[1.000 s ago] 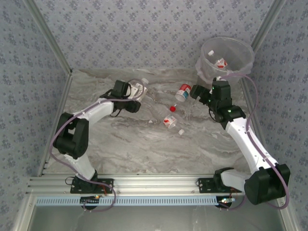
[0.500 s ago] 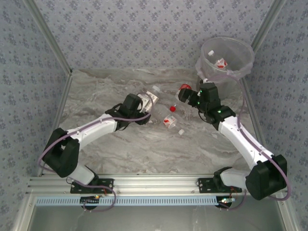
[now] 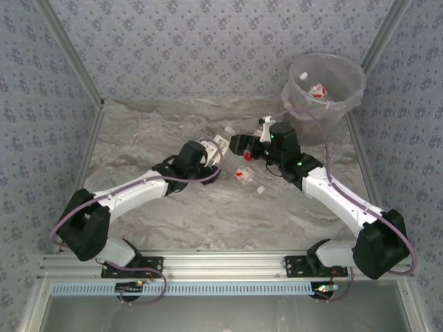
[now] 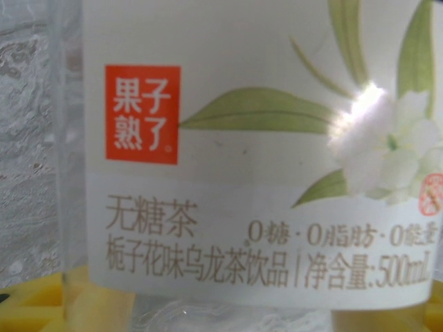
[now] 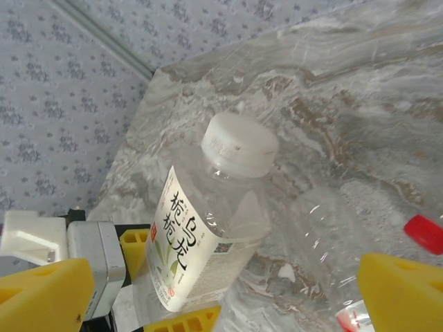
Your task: Put the plastic bottles in the bin
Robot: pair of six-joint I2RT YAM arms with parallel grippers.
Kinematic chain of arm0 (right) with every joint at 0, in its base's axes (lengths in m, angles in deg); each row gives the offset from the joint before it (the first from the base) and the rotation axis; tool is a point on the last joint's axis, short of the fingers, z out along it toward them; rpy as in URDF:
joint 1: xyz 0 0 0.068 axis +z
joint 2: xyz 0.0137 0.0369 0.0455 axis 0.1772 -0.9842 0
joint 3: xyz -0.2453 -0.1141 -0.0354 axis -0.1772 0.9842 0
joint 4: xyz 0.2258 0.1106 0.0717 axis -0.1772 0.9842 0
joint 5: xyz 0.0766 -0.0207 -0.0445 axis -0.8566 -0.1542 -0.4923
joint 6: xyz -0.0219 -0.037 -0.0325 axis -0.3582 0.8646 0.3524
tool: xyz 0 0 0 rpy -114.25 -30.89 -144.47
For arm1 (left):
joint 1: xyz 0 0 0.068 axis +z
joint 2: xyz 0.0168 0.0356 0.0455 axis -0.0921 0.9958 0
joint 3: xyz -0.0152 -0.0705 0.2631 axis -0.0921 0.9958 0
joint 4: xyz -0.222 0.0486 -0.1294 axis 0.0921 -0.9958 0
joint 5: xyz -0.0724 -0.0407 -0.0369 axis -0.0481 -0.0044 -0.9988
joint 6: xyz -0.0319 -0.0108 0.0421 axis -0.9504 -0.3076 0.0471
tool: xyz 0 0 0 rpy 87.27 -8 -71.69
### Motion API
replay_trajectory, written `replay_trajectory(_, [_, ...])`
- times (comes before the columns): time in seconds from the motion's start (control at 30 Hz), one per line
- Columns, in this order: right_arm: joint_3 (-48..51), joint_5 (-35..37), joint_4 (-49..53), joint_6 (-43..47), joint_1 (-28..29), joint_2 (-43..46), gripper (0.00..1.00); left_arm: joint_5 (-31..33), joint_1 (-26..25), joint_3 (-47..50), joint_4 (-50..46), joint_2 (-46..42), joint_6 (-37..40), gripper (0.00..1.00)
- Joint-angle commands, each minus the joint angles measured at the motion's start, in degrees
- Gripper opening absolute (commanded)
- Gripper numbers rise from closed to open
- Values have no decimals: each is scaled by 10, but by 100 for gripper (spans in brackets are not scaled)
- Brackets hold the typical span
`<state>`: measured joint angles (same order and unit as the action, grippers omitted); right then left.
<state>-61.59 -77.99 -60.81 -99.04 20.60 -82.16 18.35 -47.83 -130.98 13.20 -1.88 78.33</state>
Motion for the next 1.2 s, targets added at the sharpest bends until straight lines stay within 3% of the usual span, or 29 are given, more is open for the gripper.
replay_trajectory(0.0, [-21,-11,-10,6,9,-23,100,-27,-10,11,44,-29,7,0])
replay_trajectory(0.37, [-25,-40,-43,-10,5,-60,98,-86,-17,35,98,-44,-23,0])
replay_trajectory(0.47, [-27,-51,-57,-31,5,-70,90,-103,-20,38,110,-40,-36,0])
replay_trajectory(0.57, [-18,-27,-70,-46,3,-71,75,-108,-25,41,124,-39,-43,0])
replay_trajectory(0.73, [-16,-42,-85,-48,2,-74,69,-122,-26,44,143,-39,-51,0])
replay_trajectory(0.93, [-38,-61,-63,-44,8,-93,69,-104,-34,44,144,-38,-41,0])
replay_trajectory(1.17, [-40,-71,-61,-32,7,-95,46,-103,-35,39,145,-37,-42,1])
